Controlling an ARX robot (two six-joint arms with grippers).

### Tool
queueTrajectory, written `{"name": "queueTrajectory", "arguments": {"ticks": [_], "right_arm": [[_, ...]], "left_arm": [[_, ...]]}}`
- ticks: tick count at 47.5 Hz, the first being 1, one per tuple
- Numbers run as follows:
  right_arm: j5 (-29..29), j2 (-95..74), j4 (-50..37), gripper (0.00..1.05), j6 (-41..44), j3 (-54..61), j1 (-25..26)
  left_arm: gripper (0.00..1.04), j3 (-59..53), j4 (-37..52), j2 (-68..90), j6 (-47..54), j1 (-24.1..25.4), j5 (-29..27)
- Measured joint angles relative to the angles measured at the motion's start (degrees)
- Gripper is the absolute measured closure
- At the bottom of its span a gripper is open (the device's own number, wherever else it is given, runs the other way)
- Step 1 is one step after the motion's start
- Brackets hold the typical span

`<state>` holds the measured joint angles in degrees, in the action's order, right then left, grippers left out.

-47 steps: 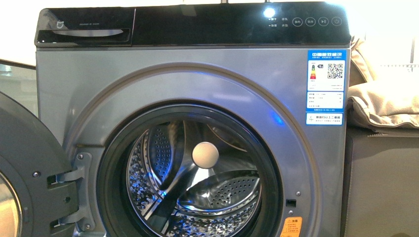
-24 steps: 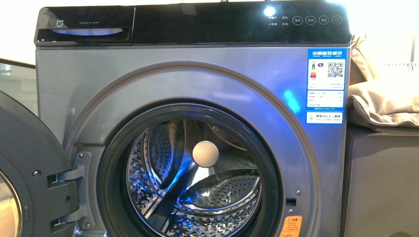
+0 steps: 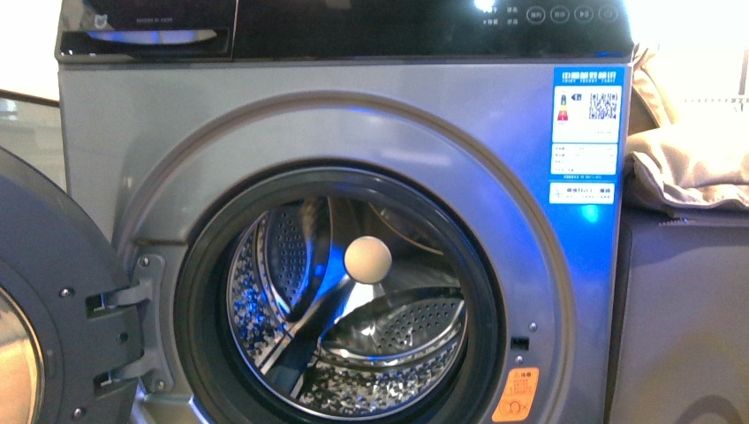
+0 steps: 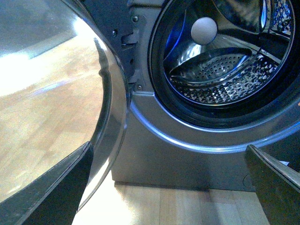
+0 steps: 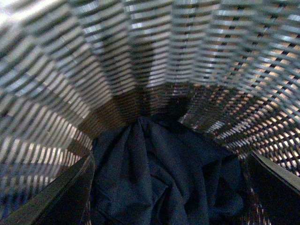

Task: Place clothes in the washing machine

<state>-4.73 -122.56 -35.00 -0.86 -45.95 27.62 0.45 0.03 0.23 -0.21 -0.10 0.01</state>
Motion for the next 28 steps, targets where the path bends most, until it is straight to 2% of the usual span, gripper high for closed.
{"name": "queueTrajectory", "arguments": {"ticks": [13, 28], "right_arm": [[2.03, -22.05, 0.00, 0.08, -1.05, -12.24, 0.57], [4.68, -39.45, -4.90, 0.08, -1.95, -19.47, 0.98]], "left_arm": [[0.06, 0.00, 0.00, 0.00, 0.00, 0.00, 0.00], [0.06, 0.00, 0.00, 0.00, 0.00, 0.00, 0.00]]}}
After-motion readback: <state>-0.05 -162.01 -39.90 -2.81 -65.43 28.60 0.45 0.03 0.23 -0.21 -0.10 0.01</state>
